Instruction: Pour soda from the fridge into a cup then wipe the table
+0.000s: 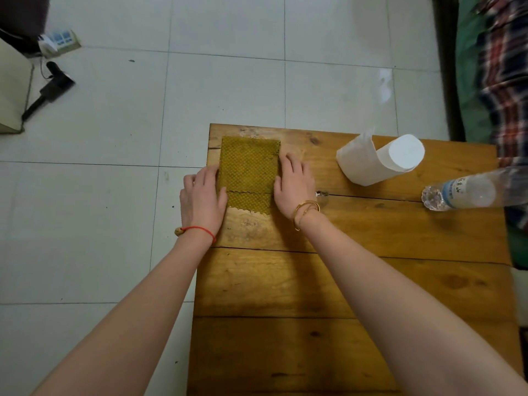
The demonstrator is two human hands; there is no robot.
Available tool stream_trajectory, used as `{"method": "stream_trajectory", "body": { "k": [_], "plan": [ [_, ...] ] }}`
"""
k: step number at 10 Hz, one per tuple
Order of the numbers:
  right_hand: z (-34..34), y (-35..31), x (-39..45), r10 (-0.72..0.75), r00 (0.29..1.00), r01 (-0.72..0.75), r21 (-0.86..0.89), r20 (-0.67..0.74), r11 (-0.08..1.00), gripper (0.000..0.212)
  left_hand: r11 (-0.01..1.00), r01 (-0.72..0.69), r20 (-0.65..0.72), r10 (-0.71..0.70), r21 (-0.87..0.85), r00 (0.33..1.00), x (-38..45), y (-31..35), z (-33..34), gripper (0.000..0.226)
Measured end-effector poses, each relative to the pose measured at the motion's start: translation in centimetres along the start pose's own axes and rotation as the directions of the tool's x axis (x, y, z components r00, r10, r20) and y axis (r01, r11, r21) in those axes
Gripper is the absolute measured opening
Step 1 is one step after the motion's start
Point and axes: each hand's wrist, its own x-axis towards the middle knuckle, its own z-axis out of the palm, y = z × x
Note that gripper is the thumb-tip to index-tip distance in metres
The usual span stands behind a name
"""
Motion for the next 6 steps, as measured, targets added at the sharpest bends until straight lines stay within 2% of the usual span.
{"method": "stream_trajectory", "body": {
  "k": [1,3,6],
  "plan": [
    [0.0,1.1,-1.7,-0.041,0.998,0.048,-0.132,0.051,0.990,0.059,0.996,-0.034,0.006,0.033,0.078,0.999,-1.4,-0.5,-0.2,0.051],
    [-1.6,2.1,-4.9,-0.087,0.996,0.089,-0.090,0.029,0.992,0.059,0.993,-0.101,0.018,0.100,0.068,0.995,-4.9,-0.3,-2.3,0.052],
    [-9.4,3.0,-14.7,-0.202,0.975,0.198,-0.049,-0.094,0.979,0.054,0.988,-0.131,-0.036,0.134,0.079,0.990,-13.2,3.0,-10.2,0.051]
  ]
}}
